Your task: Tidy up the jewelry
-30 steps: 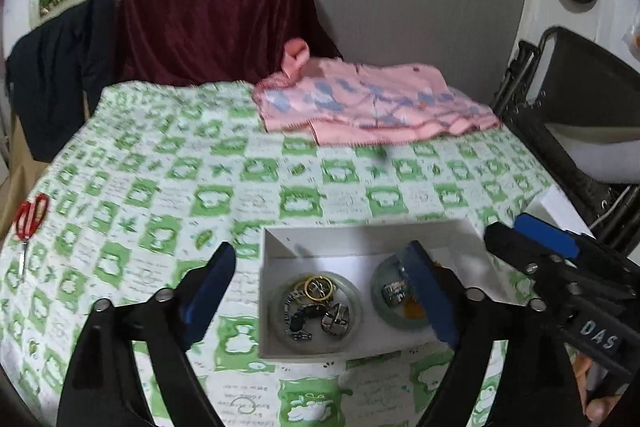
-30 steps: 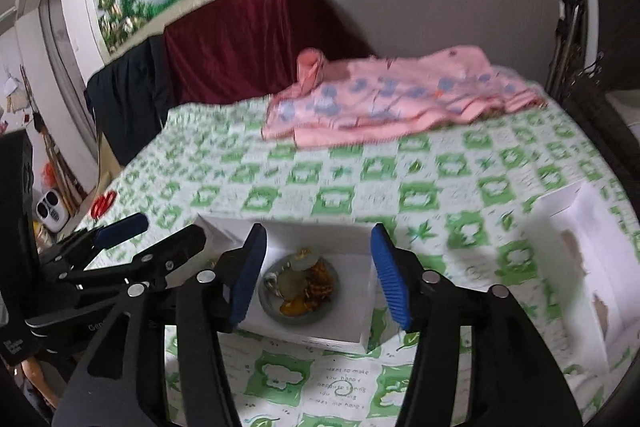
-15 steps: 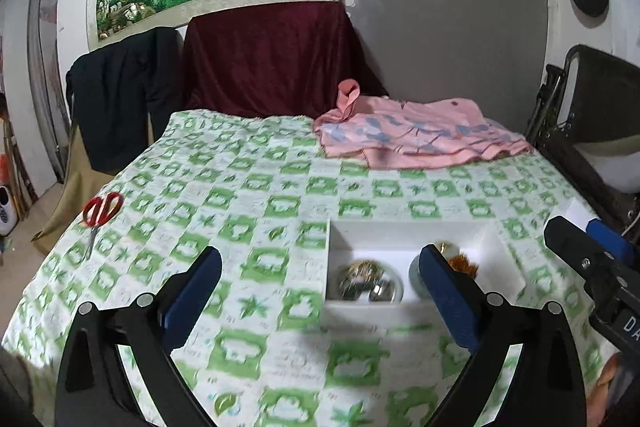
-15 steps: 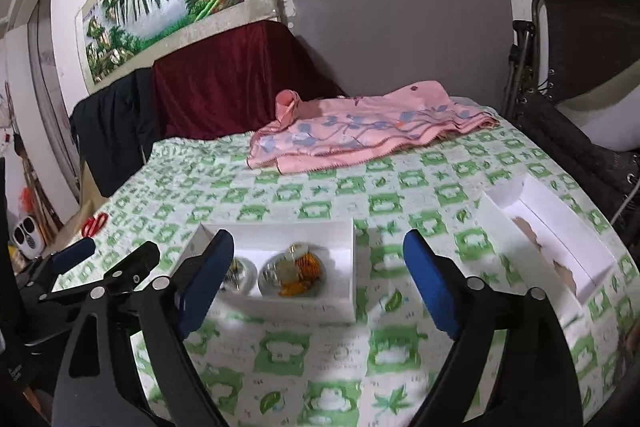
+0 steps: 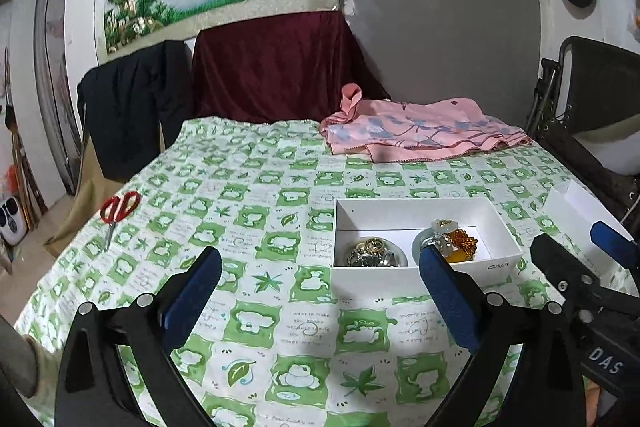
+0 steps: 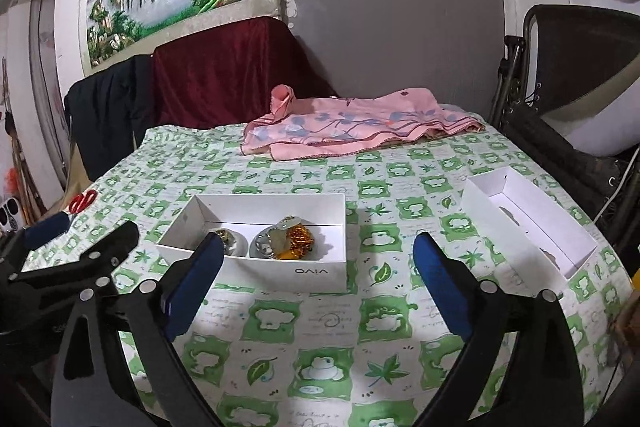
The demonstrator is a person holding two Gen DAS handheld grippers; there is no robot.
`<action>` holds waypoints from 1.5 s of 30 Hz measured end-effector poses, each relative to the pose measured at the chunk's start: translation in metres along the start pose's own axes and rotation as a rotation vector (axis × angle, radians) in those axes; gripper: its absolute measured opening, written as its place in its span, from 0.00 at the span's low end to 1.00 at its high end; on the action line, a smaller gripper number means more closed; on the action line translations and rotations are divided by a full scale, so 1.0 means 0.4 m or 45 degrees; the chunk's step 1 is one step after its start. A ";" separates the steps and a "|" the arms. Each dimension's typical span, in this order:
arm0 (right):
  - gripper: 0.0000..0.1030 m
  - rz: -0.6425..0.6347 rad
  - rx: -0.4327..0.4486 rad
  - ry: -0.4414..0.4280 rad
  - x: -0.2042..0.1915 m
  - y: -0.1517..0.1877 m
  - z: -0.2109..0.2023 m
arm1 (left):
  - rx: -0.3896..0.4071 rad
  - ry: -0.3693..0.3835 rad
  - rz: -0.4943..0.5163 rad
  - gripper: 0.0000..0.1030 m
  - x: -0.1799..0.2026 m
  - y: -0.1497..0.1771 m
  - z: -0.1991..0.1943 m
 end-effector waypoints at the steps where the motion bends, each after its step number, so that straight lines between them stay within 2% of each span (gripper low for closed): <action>1: 0.88 0.005 -0.003 -0.001 0.001 0.001 0.001 | 0.004 -0.002 0.002 0.94 0.000 -0.001 -0.002; 9: 0.89 0.032 -0.012 0.025 0.018 0.012 -0.004 | 0.060 0.007 -0.010 0.94 0.000 -0.015 -0.027; 15: 0.89 0.043 -0.044 -0.040 0.010 0.019 -0.010 | 0.113 -0.044 0.052 0.94 0.017 -0.024 -0.048; 32: 0.90 0.020 -0.080 -0.042 -0.001 0.028 -0.002 | 0.076 -0.062 0.060 0.95 0.006 -0.013 -0.039; 38: 0.90 0.001 -0.081 -0.030 -0.005 0.031 0.000 | 0.071 -0.107 0.071 0.95 0.003 -0.011 -0.040; 45: 0.90 0.022 -0.087 -0.041 -0.004 0.033 0.001 | 0.036 -0.027 0.032 0.95 0.000 -0.005 -0.030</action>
Point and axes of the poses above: each gripper's, at about its wrist camera, not at the fingertips, and z roughly the way its jaws point, x to its right, y to its underside, the point moved 9 cm from there along z, roughly the way its jaws point, and after that the axes turned 15 degrees about y, right-handed, at the moved point
